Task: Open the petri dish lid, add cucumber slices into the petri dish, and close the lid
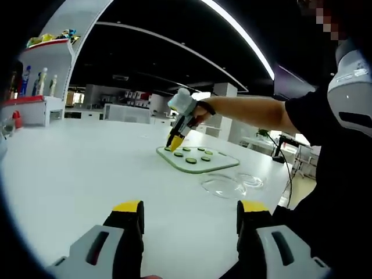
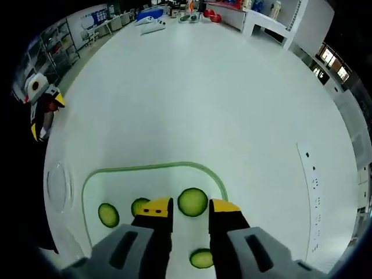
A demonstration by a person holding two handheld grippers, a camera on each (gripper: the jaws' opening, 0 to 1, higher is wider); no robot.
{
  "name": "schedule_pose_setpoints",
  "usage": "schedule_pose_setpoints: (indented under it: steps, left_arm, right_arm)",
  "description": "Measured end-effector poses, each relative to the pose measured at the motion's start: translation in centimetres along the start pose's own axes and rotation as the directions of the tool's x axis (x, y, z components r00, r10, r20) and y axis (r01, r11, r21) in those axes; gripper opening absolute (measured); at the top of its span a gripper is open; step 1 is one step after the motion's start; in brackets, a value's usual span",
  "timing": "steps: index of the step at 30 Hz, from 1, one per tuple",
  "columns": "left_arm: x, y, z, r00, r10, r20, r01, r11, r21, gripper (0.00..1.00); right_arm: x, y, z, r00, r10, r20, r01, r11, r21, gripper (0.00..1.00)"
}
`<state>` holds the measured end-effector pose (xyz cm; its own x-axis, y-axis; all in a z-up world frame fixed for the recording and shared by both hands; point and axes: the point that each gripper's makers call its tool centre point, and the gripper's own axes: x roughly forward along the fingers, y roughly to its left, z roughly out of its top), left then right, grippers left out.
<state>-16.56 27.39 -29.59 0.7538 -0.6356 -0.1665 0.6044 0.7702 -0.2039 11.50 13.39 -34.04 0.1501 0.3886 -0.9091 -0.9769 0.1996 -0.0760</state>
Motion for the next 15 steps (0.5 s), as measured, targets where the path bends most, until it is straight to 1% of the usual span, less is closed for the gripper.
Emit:
schedule_pose_setpoints:
  steps: [5, 8, 15]
  left_arm:
    - [-0.01, 0.18, -0.26, 1.000, 0.002, -0.002, -0.002, 1.000, -0.006, 0.64]
    - [0.00, 0.11, -0.42, 1.000, 0.000, -0.004, 0.000, 1.000, -0.008, 0.64]
    - [-0.14, 0.23, -0.58, 1.000, 0.006, -0.004, -0.006, 1.000, -0.015, 0.64]
  right_arm:
    - [-0.03, 0.07, 0.04, 1.000, 0.000, 0.005, 0.000, 1.000, 0.017, 0.25]
    - [0.16, -0.06, -0.04, 0.999, 0.035, 0.010, -0.035, 0.998, 0.059, 0.21]
    - [0.08, -0.05, -0.05, 1.000, 0.028, 0.010, -0.029, 0.997, 0.074, 0.20]
